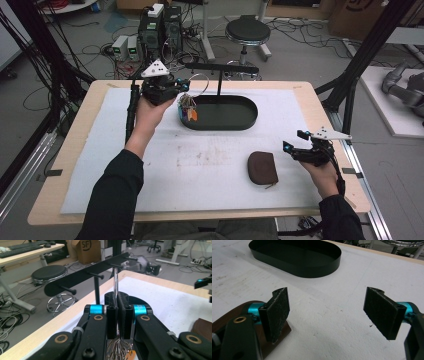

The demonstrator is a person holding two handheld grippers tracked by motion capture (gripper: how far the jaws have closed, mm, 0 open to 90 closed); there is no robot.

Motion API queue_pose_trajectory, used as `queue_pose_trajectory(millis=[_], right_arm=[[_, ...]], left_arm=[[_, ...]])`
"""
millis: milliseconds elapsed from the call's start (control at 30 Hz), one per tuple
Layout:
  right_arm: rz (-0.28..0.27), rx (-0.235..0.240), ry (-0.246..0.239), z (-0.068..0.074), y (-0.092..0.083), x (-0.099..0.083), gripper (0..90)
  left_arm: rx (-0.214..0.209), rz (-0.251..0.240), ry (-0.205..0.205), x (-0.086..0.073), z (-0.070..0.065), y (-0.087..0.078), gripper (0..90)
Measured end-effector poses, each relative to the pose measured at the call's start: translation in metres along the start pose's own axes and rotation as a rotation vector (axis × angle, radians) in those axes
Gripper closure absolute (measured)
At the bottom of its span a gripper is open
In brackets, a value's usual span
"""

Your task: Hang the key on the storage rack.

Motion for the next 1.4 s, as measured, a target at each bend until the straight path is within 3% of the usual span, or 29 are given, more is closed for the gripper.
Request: queue_pose_trajectory(millis=[433,700,800,1400], right_arm=[[0.0,0.0,0.002,0.0,0.0,0.0,21.6],[-0.001,-0.001,0.002,0.0,0.001,0.0,21.6],[-0.001,0.0,0.003,0.0,0.0,0.0,21.6],[-0.001,0.002,0.002,0.0,0.0,0.0,21.6]], left_arm=[[0.068,0.028,-0.079,-0.011,0.026,0.023,86.4],[0.089,0.031,-0.121,-0.018,0.036,0.034,86.4],[0.095,0.048,-0.156,-0.023,0.041,0.037,86.4],[0.124,0.058,-0.167,-0.03,0.047,0.045,86.1]])
Point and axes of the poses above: each handheld gripper's, and its own axes: y roughly forward along the jaws, x roughly out of its top, z roughly to its left, the point moved 8 cm from there along y, roughly forward along the jaws, and after that the axes turned 14 degrees about x, right-handed, at the moved point
